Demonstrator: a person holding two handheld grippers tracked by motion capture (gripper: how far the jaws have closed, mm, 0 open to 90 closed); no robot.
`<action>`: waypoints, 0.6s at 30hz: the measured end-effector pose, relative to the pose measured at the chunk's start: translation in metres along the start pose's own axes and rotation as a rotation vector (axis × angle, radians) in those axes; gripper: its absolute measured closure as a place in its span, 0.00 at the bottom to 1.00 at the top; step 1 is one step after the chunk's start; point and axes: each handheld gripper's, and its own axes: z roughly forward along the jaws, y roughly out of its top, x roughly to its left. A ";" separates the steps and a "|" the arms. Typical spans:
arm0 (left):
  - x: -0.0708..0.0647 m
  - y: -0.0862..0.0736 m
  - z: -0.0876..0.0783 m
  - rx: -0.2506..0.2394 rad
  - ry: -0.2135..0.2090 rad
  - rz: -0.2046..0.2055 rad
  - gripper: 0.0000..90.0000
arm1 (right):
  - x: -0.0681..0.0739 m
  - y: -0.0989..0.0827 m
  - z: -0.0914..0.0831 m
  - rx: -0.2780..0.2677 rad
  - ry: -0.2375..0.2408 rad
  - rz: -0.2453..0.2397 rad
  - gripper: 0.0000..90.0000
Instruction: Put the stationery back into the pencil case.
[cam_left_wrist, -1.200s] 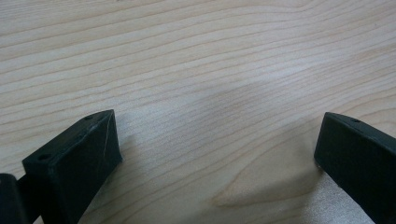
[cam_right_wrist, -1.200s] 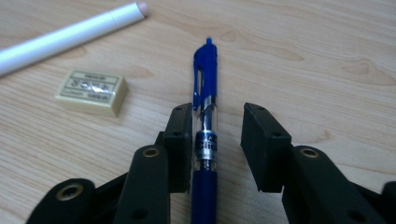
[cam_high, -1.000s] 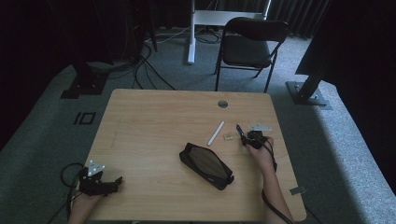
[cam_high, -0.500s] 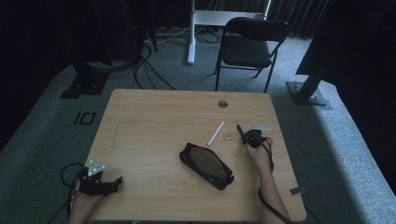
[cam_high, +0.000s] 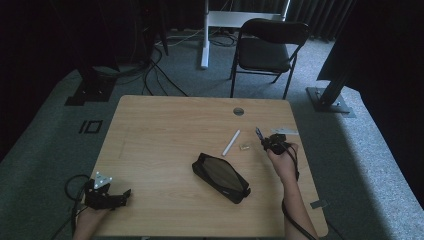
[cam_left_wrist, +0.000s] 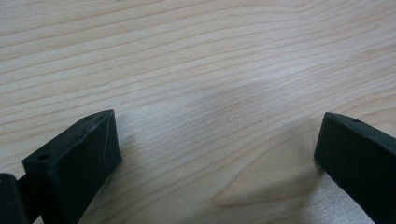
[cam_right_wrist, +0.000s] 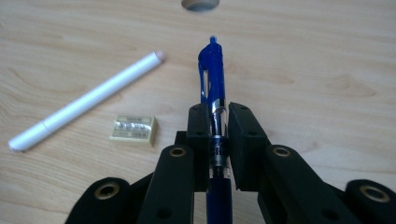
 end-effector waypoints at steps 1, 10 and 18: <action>0.000 0.000 0.000 0.000 0.000 0.000 0.00 | 0.001 0.002 -0.002 -0.011 0.001 -0.008 0.88; 0.000 0.000 0.000 0.000 0.000 0.000 0.00 | 0.011 0.022 -0.024 -0.056 0.058 -0.019 0.88; 0.000 0.000 0.000 0.000 0.000 0.000 0.00 | 0.021 0.032 -0.042 -0.072 0.101 -0.035 0.88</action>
